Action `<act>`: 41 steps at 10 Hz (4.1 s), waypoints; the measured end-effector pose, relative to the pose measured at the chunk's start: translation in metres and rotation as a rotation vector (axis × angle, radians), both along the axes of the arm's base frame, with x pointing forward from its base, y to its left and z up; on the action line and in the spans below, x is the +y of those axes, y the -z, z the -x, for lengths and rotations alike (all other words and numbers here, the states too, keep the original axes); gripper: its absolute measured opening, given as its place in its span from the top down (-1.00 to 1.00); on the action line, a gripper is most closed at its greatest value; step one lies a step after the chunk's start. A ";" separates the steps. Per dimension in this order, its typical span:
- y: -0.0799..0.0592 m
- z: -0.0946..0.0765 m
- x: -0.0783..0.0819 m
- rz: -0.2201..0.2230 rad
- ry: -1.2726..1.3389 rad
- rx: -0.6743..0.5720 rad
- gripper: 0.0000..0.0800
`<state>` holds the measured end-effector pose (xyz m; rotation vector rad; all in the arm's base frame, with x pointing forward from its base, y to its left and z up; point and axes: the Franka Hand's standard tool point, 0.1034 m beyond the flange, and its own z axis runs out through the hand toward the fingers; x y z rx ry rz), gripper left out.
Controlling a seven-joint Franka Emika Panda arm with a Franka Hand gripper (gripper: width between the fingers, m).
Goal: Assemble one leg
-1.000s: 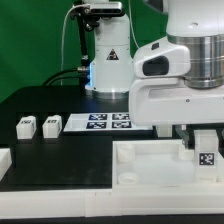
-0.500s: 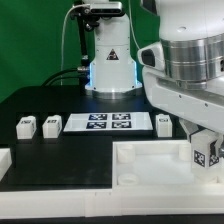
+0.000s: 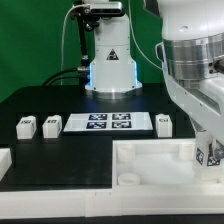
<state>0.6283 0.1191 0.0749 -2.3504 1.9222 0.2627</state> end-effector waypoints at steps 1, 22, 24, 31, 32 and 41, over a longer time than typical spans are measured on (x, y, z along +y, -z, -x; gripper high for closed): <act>0.000 0.000 0.000 -0.004 -0.059 -0.011 -0.24; 0.005 0.000 -0.009 0.012 -0.179 -0.109 0.26; 0.005 0.001 -0.008 -0.009 0.049 -0.084 0.26; 0.006 0.003 0.000 -0.014 -0.213 -0.128 -0.55; 0.006 0.003 0.000 -0.016 -0.216 -0.130 -0.60; 0.004 0.003 0.000 0.034 -1.080 -0.238 -0.07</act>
Offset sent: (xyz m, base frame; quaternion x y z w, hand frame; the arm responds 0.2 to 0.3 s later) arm -0.0163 -0.0089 0.0034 -0.0222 0.0834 -0.3679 0.9259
